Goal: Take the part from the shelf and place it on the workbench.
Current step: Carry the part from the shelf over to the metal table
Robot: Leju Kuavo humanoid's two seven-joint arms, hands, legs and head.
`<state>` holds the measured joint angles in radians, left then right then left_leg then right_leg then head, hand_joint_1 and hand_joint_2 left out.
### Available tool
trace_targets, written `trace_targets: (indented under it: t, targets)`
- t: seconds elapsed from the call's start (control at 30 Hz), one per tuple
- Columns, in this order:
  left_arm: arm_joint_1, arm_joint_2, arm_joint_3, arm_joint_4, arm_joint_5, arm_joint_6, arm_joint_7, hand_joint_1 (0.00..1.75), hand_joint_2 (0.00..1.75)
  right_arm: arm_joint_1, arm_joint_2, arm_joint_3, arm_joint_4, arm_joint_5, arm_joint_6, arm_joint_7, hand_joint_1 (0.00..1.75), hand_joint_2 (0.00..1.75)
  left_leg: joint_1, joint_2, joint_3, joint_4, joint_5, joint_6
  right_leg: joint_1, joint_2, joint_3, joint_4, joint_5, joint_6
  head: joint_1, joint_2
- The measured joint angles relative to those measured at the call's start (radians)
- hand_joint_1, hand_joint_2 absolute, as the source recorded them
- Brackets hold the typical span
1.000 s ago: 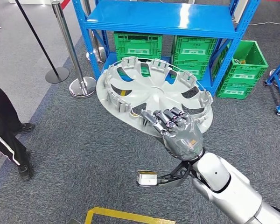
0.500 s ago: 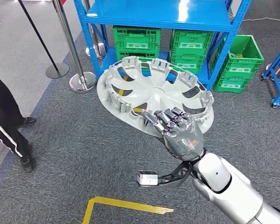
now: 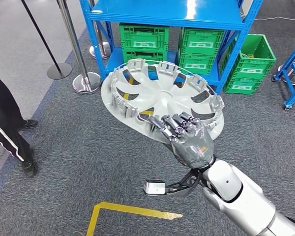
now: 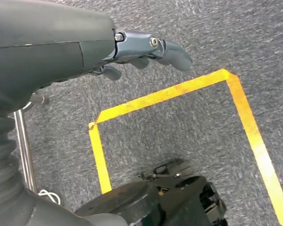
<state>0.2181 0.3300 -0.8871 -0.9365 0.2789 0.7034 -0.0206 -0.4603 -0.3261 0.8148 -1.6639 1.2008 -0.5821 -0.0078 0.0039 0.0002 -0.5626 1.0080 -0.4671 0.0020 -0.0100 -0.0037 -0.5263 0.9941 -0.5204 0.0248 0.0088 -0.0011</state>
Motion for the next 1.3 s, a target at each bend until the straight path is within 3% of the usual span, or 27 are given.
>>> trace_targets:
  t: [0.07,0.17,0.2,0.23,0.27,0.33,0.4,0.5,0.57,0.67,0.7,0.73,0.77,0.87,0.93,1.0,1.07,1.1,1.17,1.2,1.23,1.3]
  targets:
    - [-0.001,0.0,0.001,0.0,0.001,0.0,0.0,0.0,1.75,-0.001,0.0,0.0,0.0,0.0,0.0,-0.001,1.75,1.75,0.004,0.002,-0.002,-0.01,0.005,0.014,0.0,0.001,-0.03,0.053,-0.038,0.007,0.003,0.0]
    - [-0.002,0.0,0.001,0.0,0.004,0.0,0.0,0.0,1.75,-0.001,0.0,0.002,0.001,0.001,0.001,-0.003,1.75,1.75,0.002,0.002,-0.01,-0.011,0.01,0.025,0.0,0.002,-0.126,0.253,-0.126,0.012,0.004,0.0]
    - [-0.002,0.0,0.001,0.0,0.004,0.0,0.0,0.0,1.75,-0.001,0.001,0.003,0.002,0.002,0.001,-0.003,1.75,1.75,0.001,0.002,-0.012,-0.011,0.011,0.026,0.0,0.002,-0.146,0.295,-0.134,0.013,0.004,0.0]
    - [-0.002,0.0,0.001,0.0,0.006,0.0,0.0,0.0,1.75,-0.001,0.002,0.005,0.002,0.002,0.001,-0.003,1.75,1.75,0.001,0.002,-0.012,-0.01,0.011,0.026,0.0,0.002,-0.148,0.297,-0.12,0.013,0.004,0.0]
    - [-0.002,0.0,0.001,0.0,0.007,0.0,0.0,0.0,1.75,-0.001,0.003,0.006,0.002,0.002,0.001,-0.003,1.75,1.75,0.0,0.001,-0.011,-0.009,0.011,0.026,0.0,0.002,-0.129,0.256,-0.087,0.011,0.004,0.0]
    - [-0.002,0.0,0.002,0.0,0.01,0.0,0.0,0.0,1.75,-0.002,0.004,0.008,0.003,0.002,0.001,-0.003,1.75,1.75,-0.002,0.0,-0.012,-0.005,0.01,0.023,0.001,0.0,-0.061,0.114,-0.013,0.005,0.004,0.0]
    - [-0.002,0.001,0.002,0.0,0.011,0.0,0.0,0.0,1.75,-0.005,0.006,0.008,0.003,0.003,0.001,-0.003,1.75,1.75,-0.006,-0.001,-0.021,0.003,0.012,0.015,0.002,0.0,-0.019,0.024,0.013,0.0,0.003,0.0]
    - [-0.001,0.004,0.002,0.0,0.012,0.0,0.0,0.0,1.75,-0.005,0.01,0.008,0.003,0.004,0.001,-0.002,1.75,1.75,-0.007,0.001,-0.034,0.01,0.015,0.002,0.001,0.003,-0.02,0.01,0.011,-0.009,0.003,0.0]
    - [0.001,0.007,0.001,-0.001,0.012,0.0,0.0,0.0,1.75,-0.005,0.012,0.008,0.003,0.004,0.001,-0.002,1.75,1.75,-0.006,0.001,-0.048,0.047,-0.015,-0.009,-0.004,0.001,-0.02,0.006,0.016,-0.019,0.0,0.0]
    - [0.001,0.011,0.001,-0.003,0.012,0.0,0.003,0.0,1.75,-0.005,0.014,0.008,0.003,0.006,0.001,0.0,1.75,1.75,0.0,0.0,-0.122,0.228,-0.109,-0.026,-0.006,-0.001,-0.021,0.005,0.019,-0.026,-0.004,0.0]
    - [0.002,0.011,0.001,-0.003,0.012,0.0,0.004,0.0,1.75,-0.005,0.014,0.008,0.004,0.007,0.001,0.0,1.75,1.75,0.003,0.0,-0.14,0.276,-0.124,-0.028,-0.006,-0.001,-0.021,0.006,0.019,-0.026,-0.003,0.0]
    - [0.003,0.012,0.001,-0.004,0.012,0.0,0.004,0.0,1.75,-0.004,0.014,0.008,0.004,0.007,0.001,0.0,1.75,1.75,0.004,0.0,-0.144,0.29,-0.119,-0.029,-0.006,0.0,-0.021,0.007,0.019,-0.026,-0.003,0.0]
    - [0.003,0.012,0.0,-0.004,0.012,0.0,0.005,0.0,1.75,-0.004,0.014,0.008,0.005,0.008,0.001,0.0,1.75,1.75,0.006,0.0,-0.129,0.263,-0.096,-0.029,-0.006,0.001,-0.021,0.008,0.019,-0.026,-0.004,0.0]
    - [0.003,0.015,0.0,-0.004,0.012,0.0,0.006,0.0,1.75,-0.004,0.016,0.008,0.005,0.008,0.001,0.0,1.75,1.75,0.005,-0.001,-0.038,0.074,-0.006,-0.022,-0.004,0.003,-0.02,0.01,0.017,-0.021,-0.003,0.0]
    - [0.002,0.016,0.001,-0.006,0.012,0.0,0.006,0.0,1.75,-0.006,0.017,0.008,0.005,0.009,0.001,0.0,1.75,1.75,0.002,-0.003,-0.017,0.018,0.001,-0.014,-0.002,0.004,-0.028,0.011,0.019,-0.012,-0.003,0.0]
    - [0.003,0.017,0.001,-0.006,0.012,0.0,0.006,0.0,1.75,-0.008,0.017,0.008,0.005,0.009,0.0,0.0,1.75,1.75,0.0,-0.003,-0.021,0.009,0.0,-0.004,-0.001,0.004,-0.035,0.011,0.021,0.0,-0.002,0.0]
    - [0.004,0.017,0.001,-0.008,0.012,0.0,0.006,0.0,1.75,-0.008,0.017,0.008,0.006,0.009,0.0,0.0,1.75,1.75,0.0,-0.003,-0.021,0.004,0.004,0.004,-0.002,0.004,-0.045,0.029,0.003,0.008,0.0,0.0]
    - [0.003,0.016,0.001,-0.009,0.011,0.0,0.006,0.0,1.75,-0.01,0.017,0.008,0.006,0.008,0.0,0.0,1.75,1.75,-0.001,-0.003,-0.022,0.003,0.005,0.007,-0.001,0.004,-0.048,0.041,0.003,-0.001,0.002,0.0]
    - [0.001,0.015,0.001,-0.012,0.011,0.0,0.007,0.0,1.75,-0.014,0.017,0.008,0.006,0.007,0.0,0.0,1.75,1.75,-0.01,-0.006,-0.028,0.012,0.002,0.008,-0.001,0.001,-0.048,0.05,0.004,-0.042,0.006,0.0]
    - [0.001,0.015,0.001,-0.013,0.011,0.0,0.008,0.0,1.75,-0.016,0.017,0.008,0.006,0.004,0.001,0.0,1.75,1.75,-0.014,-0.006,-0.031,0.017,0.002,0.009,-0.002,0.0,-0.041,0.039,0.015,-0.058,0.006,0.0]
    - [0.001,0.015,0.001,-0.013,0.011,0.0,0.009,0.0,1.75,-0.017,0.017,0.008,0.007,0.0,0.002,0.001,1.75,1.75,-0.017,-0.006,-0.034,0.02,0.002,0.011,-0.004,-0.001,-0.037,0.03,0.011,-0.056,0.005,0.0]
    - [0.002,0.017,0.001,-0.014,0.011,0.0,0.012,0.0,1.75,-0.017,0.017,0.008,0.007,-0.01,0.006,0.001,1.75,1.75,-0.018,-0.005,-0.038,0.023,0.002,0.013,-0.008,-0.001,-0.034,0.022,0.012,-0.025,0.005,0.0]
